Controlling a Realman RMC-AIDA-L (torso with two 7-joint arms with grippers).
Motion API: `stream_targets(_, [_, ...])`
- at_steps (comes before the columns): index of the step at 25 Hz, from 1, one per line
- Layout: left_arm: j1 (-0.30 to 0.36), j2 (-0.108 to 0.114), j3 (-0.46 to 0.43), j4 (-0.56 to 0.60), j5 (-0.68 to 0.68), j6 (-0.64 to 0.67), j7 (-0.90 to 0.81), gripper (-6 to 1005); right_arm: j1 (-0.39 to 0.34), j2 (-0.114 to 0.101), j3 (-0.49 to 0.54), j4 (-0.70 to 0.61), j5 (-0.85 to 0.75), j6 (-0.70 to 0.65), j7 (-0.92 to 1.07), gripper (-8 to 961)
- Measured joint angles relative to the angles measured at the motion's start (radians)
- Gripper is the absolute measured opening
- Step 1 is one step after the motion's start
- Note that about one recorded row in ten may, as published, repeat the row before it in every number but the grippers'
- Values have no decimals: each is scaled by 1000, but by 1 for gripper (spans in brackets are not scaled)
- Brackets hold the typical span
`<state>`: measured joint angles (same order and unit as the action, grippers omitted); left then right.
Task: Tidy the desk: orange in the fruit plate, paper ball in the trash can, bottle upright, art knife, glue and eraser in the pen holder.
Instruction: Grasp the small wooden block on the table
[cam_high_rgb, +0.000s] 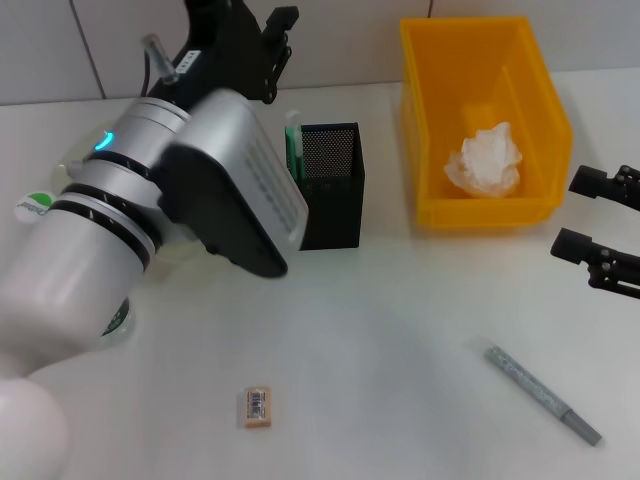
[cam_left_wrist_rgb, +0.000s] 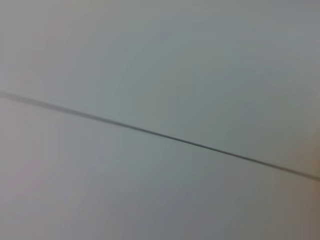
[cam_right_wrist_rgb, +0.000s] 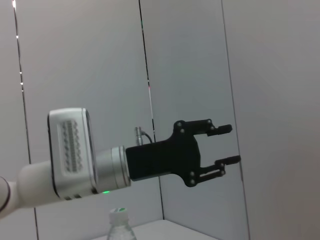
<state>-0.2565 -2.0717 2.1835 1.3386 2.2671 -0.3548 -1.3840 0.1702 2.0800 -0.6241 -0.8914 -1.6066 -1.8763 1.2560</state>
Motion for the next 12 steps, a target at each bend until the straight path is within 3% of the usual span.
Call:
stream_targets(9, [62,3,-25,131,-244,107,-130,514,3,0,0,2,-4,30,21,762])
stream_targets(12, [114,4,-42,230,-372,188,-137,514,3,0,0,2,-6,48,22,761])
